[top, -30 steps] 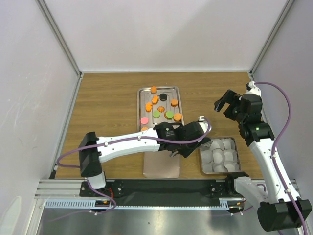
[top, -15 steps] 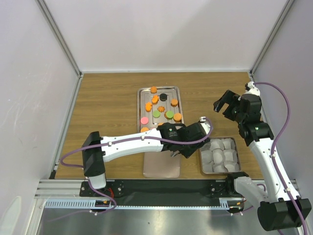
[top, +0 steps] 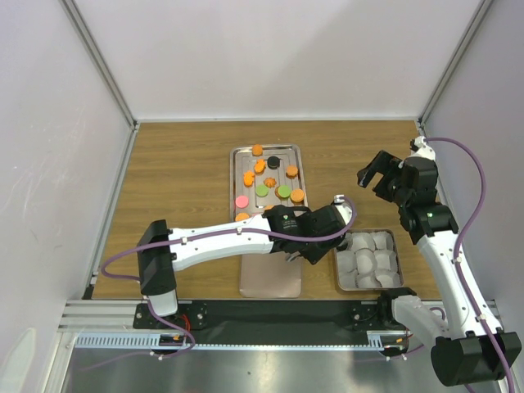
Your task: Pack the cookies
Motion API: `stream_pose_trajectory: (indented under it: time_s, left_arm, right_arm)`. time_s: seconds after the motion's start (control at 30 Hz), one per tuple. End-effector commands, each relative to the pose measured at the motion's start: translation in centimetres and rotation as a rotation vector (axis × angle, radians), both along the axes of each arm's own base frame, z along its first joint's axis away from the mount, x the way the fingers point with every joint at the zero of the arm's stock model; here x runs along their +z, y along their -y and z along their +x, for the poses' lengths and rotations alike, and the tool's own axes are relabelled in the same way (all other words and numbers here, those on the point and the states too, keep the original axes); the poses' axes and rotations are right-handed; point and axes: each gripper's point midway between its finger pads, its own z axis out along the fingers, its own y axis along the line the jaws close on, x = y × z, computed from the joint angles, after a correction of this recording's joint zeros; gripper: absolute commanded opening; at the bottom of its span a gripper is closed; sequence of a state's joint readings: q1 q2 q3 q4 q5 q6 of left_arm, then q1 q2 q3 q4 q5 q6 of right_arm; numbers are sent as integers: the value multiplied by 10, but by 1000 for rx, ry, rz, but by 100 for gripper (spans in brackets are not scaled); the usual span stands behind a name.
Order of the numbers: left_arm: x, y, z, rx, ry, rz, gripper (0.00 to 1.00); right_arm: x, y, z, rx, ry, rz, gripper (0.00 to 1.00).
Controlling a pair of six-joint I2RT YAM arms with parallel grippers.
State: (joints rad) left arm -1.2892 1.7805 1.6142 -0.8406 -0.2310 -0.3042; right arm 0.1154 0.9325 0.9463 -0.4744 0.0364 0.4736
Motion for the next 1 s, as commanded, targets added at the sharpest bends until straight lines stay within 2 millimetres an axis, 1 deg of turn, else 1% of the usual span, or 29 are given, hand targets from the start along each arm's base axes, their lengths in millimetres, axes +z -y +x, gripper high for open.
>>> stream_pose_trajectory:
  time_s: [0.0, 0.03, 0.17, 0.2, 0.3, 0.4, 0.43, 0.47, 0.53, 0.57, 0.6, 0.63, 0.67, 0.7, 0.77, 0.8, 0.83, 0.87, 0.9, 0.93, 0.97]
  left_arm:
    - [32, 12, 4, -7, 44, -84, 49]
    - [36, 14, 3, -9, 44, -98, 48]
    - [65, 17, 1, -19, 53, -194, 48]
    - [80, 15, 1, -14, 66, -230, 48]
    - [101, 6, 8, 20, 91, -272, 47]
    - [110, -10, 25, 81, 108, -283, 47]
    - [105, -17, 30, 102, 109, -266, 47]
    - [103, -26, 42, 144, 110, -256, 47]
    - [93, -42, 53, 186, 109, -228, 47]
    - [90, -54, 66, 234, 114, -217, 47]
    - [86, -62, 73, 259, 114, -207, 48]
    - [76, -73, 77, 280, 108, -183, 48]
    - [70, -85, 88, 324, 109, -170, 48]
    - [58, -95, 91, 344, 102, -138, 48]
    - [47, -107, 97, 370, 93, -123, 50]
    - [41, -117, 105, 401, 89, -110, 50]
    - [30, -123, 105, 410, 73, -87, 50]
    - [25, -130, 111, 432, 69, -80, 50]
    - [21, -134, 114, 441, 68, -76, 50]
    - [12, -139, 113, 449, 54, -57, 51]
    - [9, -141, 115, 451, 51, -52, 51]
  right_arm:
    - [6, -1, 2, 11, 31, -3, 100]
    - [7, -1, 2, 12, 33, -1, 100]
    - [8, -2, 2, 18, 36, -2, 100]
    - [9, -2, 2, 19, 37, -2, 100]
    - [8, -2, 2, 23, 39, -1, 100]
    - [7, -3, 3, 27, 34, 0, 100]
    - [6, -4, 3, 28, 31, 0, 100]
    - [7, -4, 3, 28, 34, 1, 100]
    - [7, -3, 3, 28, 34, -1, 99]
    - [6, -8, 3, 51, 32, 8, 100]
    - [6, -8, 2, 56, 30, 10, 100]
    - [6, -9, 2, 58, 31, 13, 100]
    - [6, -10, 2, 61, 31, 13, 100]
    - [5, -11, 2, 68, 31, 16, 100]
    - [4, -12, 2, 74, 28, 15, 100]
    - [4, -13, 2, 79, 26, 18, 100]
    - [3, -13, 2, 83, 23, 17, 100]
    - [2, -13, 3, 83, 23, 18, 100]
    - [1, -14, 3, 87, 20, 19, 100]
    - [2, -14, 3, 88, 22, 20, 100]
    - [1, -14, 3, 88, 20, 20, 100]
